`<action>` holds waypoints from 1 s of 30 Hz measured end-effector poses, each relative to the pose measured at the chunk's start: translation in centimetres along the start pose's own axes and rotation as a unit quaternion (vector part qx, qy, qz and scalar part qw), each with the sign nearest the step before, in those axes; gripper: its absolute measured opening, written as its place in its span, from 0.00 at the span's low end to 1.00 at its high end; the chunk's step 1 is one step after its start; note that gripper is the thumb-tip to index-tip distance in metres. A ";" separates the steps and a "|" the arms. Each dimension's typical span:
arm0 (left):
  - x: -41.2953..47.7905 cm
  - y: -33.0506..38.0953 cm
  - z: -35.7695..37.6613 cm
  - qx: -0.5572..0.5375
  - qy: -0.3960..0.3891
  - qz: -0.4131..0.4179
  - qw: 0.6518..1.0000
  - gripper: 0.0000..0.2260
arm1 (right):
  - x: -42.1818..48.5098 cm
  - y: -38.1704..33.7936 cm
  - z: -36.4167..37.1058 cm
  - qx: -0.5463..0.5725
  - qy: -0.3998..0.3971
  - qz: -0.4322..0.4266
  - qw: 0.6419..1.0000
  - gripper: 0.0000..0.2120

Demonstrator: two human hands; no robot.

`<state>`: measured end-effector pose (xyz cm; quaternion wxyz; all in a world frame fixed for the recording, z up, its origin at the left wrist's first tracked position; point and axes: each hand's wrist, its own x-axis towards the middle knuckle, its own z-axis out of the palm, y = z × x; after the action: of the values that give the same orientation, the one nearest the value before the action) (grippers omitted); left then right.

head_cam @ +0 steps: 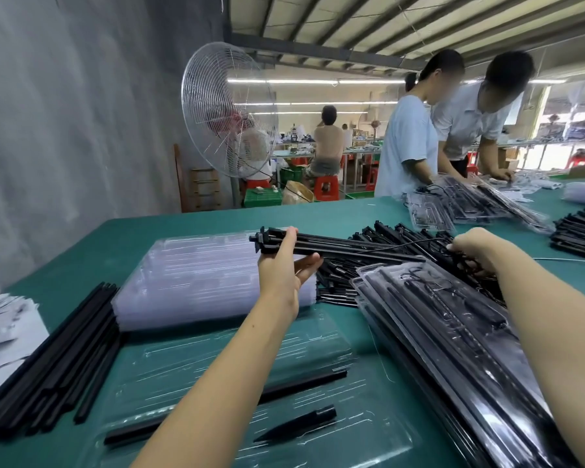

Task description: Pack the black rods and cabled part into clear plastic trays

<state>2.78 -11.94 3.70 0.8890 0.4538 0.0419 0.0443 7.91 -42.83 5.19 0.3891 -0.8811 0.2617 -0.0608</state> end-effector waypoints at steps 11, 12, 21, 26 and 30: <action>0.1 -1.2 0.0 -0.023 0.029 -0.013 0.999 0.11 | 0.0 1.5 -4.1 0.184 -0.115 0.067 0.974 0.06; 0.2 -1.1 -0.2 -0.029 0.033 -0.013 0.999 0.12 | 0.1 1.5 -4.4 0.176 -0.129 0.049 0.975 0.09; 0.9 -1.0 -0.7 -0.043 0.048 -0.013 0.998 0.14 | 0.2 1.4 -5.1 -0.034 -0.091 -0.082 0.992 0.06; 1.2 -1.4 -0.6 -0.034 0.068 -0.006 0.997 0.16 | -0.1 1.6 -5.8 -0.073 -0.098 -0.112 0.986 0.03; 1.4 -1.5 -0.5 -0.038 0.066 -0.009 0.997 0.12 | -0.2 3.0 -5.8 0.028 -0.111 -0.088 0.990 0.07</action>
<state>4.19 -12.26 2.13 0.9011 0.4156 0.1031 0.0680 4.72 -48.16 7.06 0.4330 -0.8909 0.1367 -0.0040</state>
